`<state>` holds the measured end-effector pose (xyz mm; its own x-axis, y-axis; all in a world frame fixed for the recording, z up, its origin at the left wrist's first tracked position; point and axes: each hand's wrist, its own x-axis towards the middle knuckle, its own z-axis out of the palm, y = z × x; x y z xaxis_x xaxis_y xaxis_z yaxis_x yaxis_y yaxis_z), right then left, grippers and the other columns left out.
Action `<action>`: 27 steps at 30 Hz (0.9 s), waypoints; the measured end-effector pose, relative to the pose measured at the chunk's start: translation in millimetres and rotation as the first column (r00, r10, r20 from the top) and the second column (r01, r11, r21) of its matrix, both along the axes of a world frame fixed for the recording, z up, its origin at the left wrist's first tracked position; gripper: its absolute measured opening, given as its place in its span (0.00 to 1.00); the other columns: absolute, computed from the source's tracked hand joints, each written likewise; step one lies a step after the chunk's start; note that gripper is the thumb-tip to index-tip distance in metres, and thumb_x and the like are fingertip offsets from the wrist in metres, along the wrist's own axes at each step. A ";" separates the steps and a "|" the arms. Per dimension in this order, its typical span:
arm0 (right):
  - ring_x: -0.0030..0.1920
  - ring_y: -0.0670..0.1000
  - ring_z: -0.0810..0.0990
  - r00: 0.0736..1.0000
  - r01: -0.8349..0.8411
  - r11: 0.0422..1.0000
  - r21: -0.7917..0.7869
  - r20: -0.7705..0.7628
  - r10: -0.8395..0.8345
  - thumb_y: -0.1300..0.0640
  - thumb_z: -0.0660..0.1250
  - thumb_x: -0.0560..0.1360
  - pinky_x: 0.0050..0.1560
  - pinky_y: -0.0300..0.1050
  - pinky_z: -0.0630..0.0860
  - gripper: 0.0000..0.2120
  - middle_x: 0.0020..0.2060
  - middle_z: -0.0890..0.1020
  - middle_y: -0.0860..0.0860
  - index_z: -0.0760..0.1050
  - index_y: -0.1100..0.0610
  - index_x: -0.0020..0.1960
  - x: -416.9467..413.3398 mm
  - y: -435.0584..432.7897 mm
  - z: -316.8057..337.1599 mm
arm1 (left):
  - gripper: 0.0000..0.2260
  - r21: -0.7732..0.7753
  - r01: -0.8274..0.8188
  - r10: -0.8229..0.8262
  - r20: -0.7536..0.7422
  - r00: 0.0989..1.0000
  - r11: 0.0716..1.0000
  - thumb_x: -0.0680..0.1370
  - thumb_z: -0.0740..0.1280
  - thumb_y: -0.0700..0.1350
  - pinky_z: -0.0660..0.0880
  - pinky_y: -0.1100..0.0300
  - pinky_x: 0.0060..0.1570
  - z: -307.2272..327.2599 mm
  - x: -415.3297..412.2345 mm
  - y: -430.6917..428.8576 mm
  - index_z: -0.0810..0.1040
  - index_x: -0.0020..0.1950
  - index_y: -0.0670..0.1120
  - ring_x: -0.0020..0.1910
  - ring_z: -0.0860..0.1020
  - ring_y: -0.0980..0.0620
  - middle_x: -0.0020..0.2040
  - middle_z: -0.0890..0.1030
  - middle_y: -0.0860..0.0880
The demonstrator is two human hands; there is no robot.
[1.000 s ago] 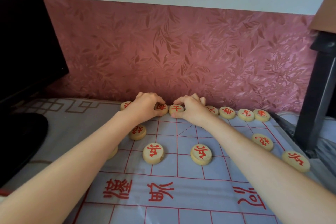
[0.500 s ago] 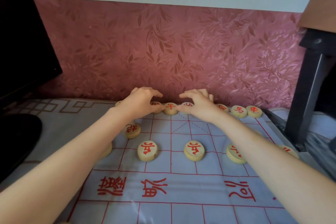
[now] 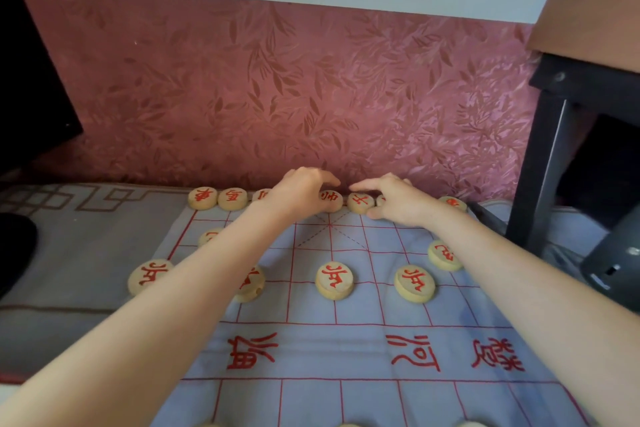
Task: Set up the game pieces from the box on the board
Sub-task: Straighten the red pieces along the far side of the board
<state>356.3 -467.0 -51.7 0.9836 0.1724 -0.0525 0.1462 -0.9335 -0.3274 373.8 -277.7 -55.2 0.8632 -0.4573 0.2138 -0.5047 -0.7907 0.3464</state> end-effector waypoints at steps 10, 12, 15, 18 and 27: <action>0.61 0.53 0.63 0.975 -0.003 1.000 -0.021 0.222 0.007 0.42 0.70 0.69 0.55 0.45 0.56 0.23 0.52 0.77 0.49 0.74 0.50 0.60 1.1 5.6 -7.6 | 0.25 -0.061 -0.138 0.144 0.103 0.984 0.989 0.66 0.73 0.57 0.71 0.52 0.56 -11.9 5.5 -12.6 0.79 0.56 0.44 0.52 0.77 0.46 0.52 0.80 0.44; 0.59 0.54 0.64 0.964 0.016 0.993 -0.114 0.265 0.015 0.37 0.68 0.68 0.56 0.47 0.57 0.26 0.52 0.77 0.51 0.74 0.52 0.60 1.8 7.5 -9.2 | 0.24 -0.047 -0.138 0.143 0.116 0.983 0.989 0.66 0.73 0.56 0.71 0.52 0.55 -12.4 6.1 -15.6 0.79 0.56 0.44 0.53 0.77 0.45 0.53 0.80 0.44; 0.59 0.55 0.63 0.962 0.023 0.982 -0.186 0.271 0.028 0.35 0.65 0.69 0.59 0.48 0.58 0.28 0.56 0.74 0.52 0.74 0.53 0.61 0.1 8.2 -10.9 | 0.22 -0.023 -0.146 0.147 0.067 0.987 0.989 0.68 0.72 0.54 0.70 0.52 0.57 -13.6 7.1 -16.9 0.78 0.59 0.44 0.56 0.75 0.44 0.55 0.78 0.43; 0.63 0.54 0.62 0.971 -0.040 0.995 -0.089 0.232 0.060 0.38 0.67 0.70 0.57 0.46 0.56 0.29 0.63 0.71 0.50 0.69 0.50 0.67 -3.0 5.6 -8.1 | 0.22 -0.090 -0.101 0.096 -0.057 0.994 0.991 0.70 0.72 0.47 0.71 0.51 0.60 -13.5 8.0 -14.9 0.74 0.63 0.46 0.58 0.76 0.46 0.58 0.78 0.44; 0.63 0.54 0.62 0.986 -0.027 0.999 -0.020 0.164 0.030 0.50 0.67 0.72 0.50 0.44 0.52 0.20 0.56 0.74 0.51 0.72 0.47 0.64 -4.3 3.5 -7.4 | 0.26 -0.265 -0.069 0.014 -0.203 0.979 0.962 0.69 0.72 0.41 0.68 0.62 0.61 -9.6 2.9 -6.3 0.72 0.66 0.46 0.63 0.73 0.51 0.63 0.76 0.47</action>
